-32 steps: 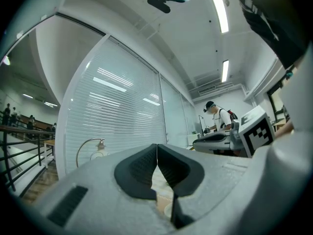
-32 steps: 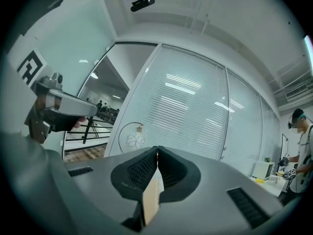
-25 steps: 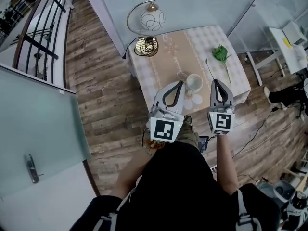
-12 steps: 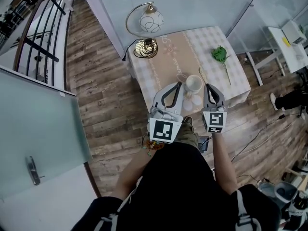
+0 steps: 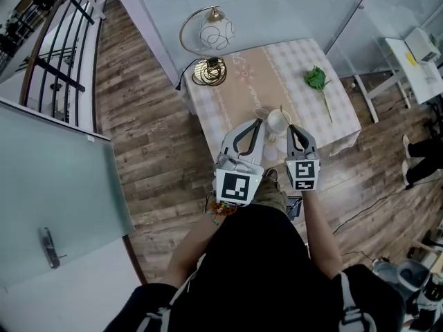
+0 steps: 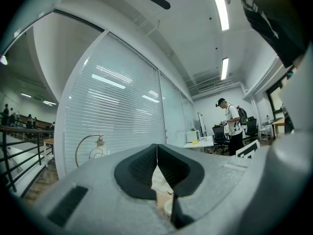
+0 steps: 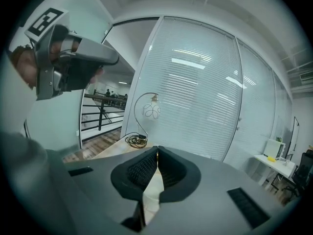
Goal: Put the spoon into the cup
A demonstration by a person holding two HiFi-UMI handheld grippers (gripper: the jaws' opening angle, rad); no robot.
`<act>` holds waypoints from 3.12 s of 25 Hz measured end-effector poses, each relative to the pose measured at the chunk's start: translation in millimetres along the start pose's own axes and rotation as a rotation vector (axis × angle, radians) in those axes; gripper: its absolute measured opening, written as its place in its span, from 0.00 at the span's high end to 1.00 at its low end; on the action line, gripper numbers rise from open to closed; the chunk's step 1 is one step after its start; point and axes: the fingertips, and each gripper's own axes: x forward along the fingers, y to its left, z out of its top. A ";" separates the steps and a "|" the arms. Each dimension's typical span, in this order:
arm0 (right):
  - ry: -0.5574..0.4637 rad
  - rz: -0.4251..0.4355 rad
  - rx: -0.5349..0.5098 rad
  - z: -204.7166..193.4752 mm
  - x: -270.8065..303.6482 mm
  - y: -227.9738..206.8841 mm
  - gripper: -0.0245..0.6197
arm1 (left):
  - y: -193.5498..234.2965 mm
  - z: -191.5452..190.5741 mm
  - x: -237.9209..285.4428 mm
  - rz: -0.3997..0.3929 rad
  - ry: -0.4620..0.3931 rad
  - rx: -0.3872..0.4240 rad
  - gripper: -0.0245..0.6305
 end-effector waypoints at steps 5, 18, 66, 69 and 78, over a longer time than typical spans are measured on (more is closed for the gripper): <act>0.044 0.025 0.001 -18.7 7.1 10.4 0.95 | 3.5 -0.8 1.5 0.003 -0.007 0.002 0.94; 0.106 0.073 0.029 -47.4 12.2 26.6 0.95 | 12.7 -3.1 1.1 0.020 -0.004 0.002 0.94; 0.160 0.049 0.030 -58.9 24.8 21.4 0.95 | 25.1 -19.6 11.2 0.019 0.030 -0.013 0.94; 0.163 0.051 0.028 -58.3 24.5 23.5 0.95 | 25.8 -19.6 10.4 0.007 0.026 0.006 0.94; 0.165 0.063 0.029 -57.5 28.1 26.5 0.95 | 28.7 -20.9 10.4 0.012 0.031 0.010 0.94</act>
